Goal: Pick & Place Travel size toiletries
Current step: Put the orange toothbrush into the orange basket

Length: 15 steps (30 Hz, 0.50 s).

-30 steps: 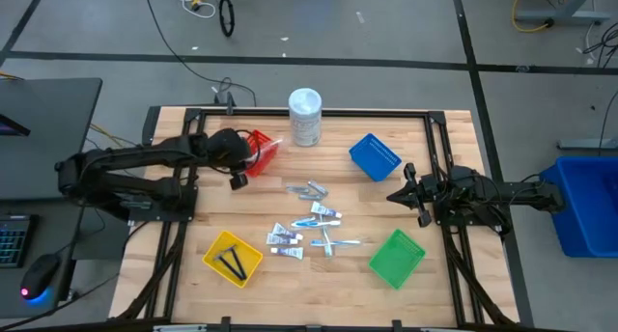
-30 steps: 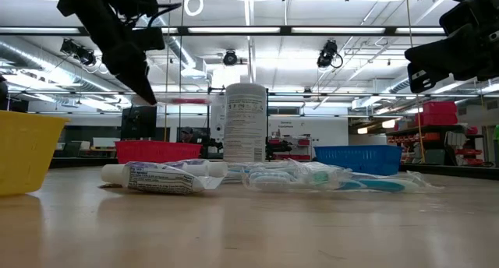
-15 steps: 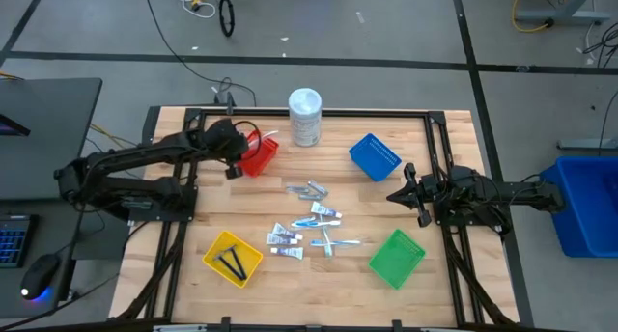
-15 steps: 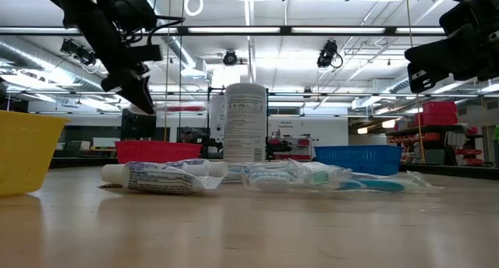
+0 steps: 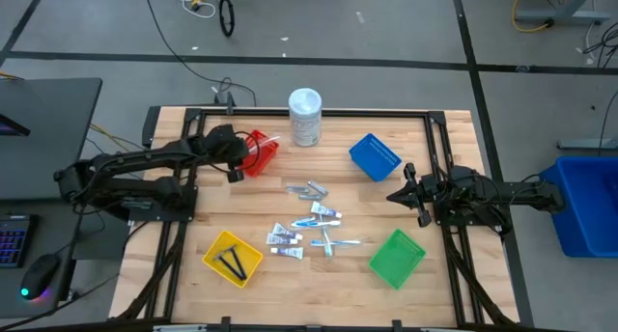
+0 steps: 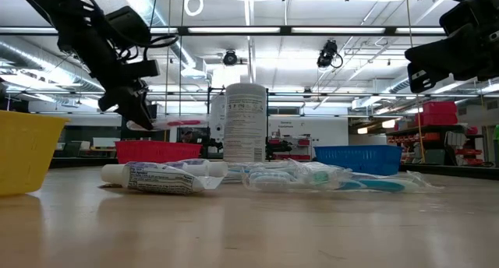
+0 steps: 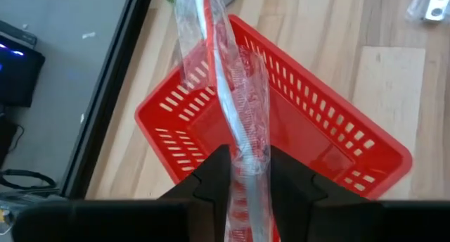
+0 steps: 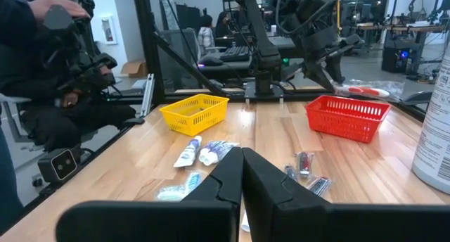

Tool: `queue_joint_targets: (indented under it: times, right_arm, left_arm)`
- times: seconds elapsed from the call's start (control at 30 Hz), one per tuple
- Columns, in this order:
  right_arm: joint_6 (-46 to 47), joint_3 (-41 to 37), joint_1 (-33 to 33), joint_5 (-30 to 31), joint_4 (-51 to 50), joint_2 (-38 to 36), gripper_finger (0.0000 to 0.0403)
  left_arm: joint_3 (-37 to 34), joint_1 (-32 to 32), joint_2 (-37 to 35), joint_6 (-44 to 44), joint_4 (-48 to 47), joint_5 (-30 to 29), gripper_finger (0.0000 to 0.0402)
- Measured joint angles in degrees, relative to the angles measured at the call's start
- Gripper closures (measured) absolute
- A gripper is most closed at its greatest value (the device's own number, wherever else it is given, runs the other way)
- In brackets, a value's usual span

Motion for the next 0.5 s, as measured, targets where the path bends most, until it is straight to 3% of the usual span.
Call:
queue_joint_targets:
  times: [0.33,0.5]
  right_arm:
    - [0.0,0.0,0.0,0.0,0.0,0.0,0.0389]
    - [0.0,0.0,0.0,0.0,0.0,0.0,0.039]
  left_arm:
    - [-1.7,0.8,0.3,1.6,2.7,-0.7,0.0305]
    - [-1.7,0.8,0.3,1.2,2.3,0.0,0.0264]
